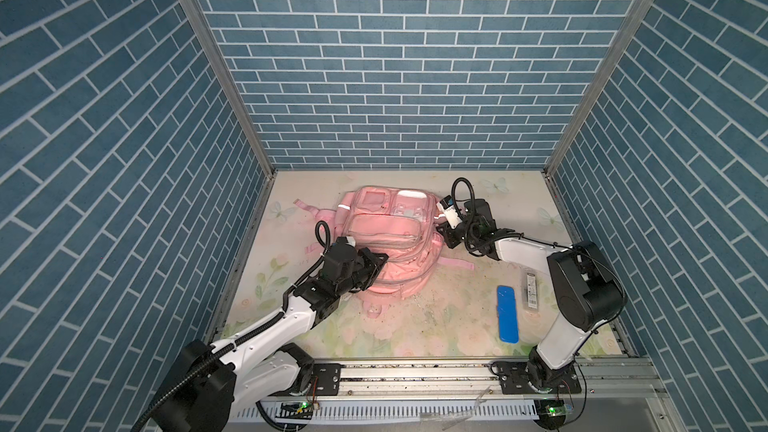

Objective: Pack the student bag

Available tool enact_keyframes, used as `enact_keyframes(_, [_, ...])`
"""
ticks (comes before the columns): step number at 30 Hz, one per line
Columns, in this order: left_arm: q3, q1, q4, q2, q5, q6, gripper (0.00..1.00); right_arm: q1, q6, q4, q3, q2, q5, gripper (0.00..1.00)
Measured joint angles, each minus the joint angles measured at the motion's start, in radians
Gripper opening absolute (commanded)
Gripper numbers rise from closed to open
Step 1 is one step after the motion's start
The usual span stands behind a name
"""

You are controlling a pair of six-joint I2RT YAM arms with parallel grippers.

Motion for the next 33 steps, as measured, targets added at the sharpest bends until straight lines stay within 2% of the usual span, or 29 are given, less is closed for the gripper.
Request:
enact_keyframes(8, [-0.038, -0.078, 0.081, 0.041, -0.082, -0.050, 0.00, -0.029, 0.097, -0.030, 0.094, 0.076, 0.101, 0.43])
enact_keyframes(9, [-0.041, -0.084, 0.087, 0.046, -0.085, -0.053, 0.08, -0.029, 0.108, -0.039, 0.093, 0.076, 0.112, 0.46])
enact_keyframes(11, [-0.042, -0.093, 0.084, 0.048, -0.092, -0.046, 0.30, -0.030, 0.132, -0.054, 0.090, 0.073, 0.132, 0.50])
enact_keyframes(13, [-0.034, -0.100, 0.051, 0.035, -0.095, -0.030, 0.41, -0.032, 0.146, -0.067, 0.070, 0.050, 0.150, 0.54])
enact_keyframes(15, [-0.015, -0.108, -0.010, 0.003, -0.105, 0.004, 0.46, -0.037, 0.159, -0.089, 0.028, -0.009, 0.164, 0.60])
enact_keyframes(18, [0.034, -0.110, -0.119, -0.063, -0.132, 0.069, 0.50, -0.052, 0.174, -0.101, -0.047, -0.145, 0.172, 0.75])
enact_keyframes(21, [0.085, -0.110, -0.218, -0.125, -0.166, 0.142, 0.50, -0.077, 0.194, -0.090, -0.128, -0.300, 0.175, 0.76])
enact_keyframes(24, [0.140, -0.108, -0.323, -0.150, -0.200, 0.235, 0.50, -0.097, 0.204, -0.085, -0.208, -0.432, 0.169, 0.75])
enact_keyframes(27, [0.224, -0.106, -0.431, -0.129, -0.228, 0.381, 0.50, -0.104, 0.212, -0.076, -0.294, -0.531, 0.138, 0.73])
enact_keyframes(33, [0.466, -0.102, -0.521, 0.043, -0.230, 0.861, 0.51, -0.090, 0.195, -0.051, -0.456, -0.667, 0.027, 0.68])
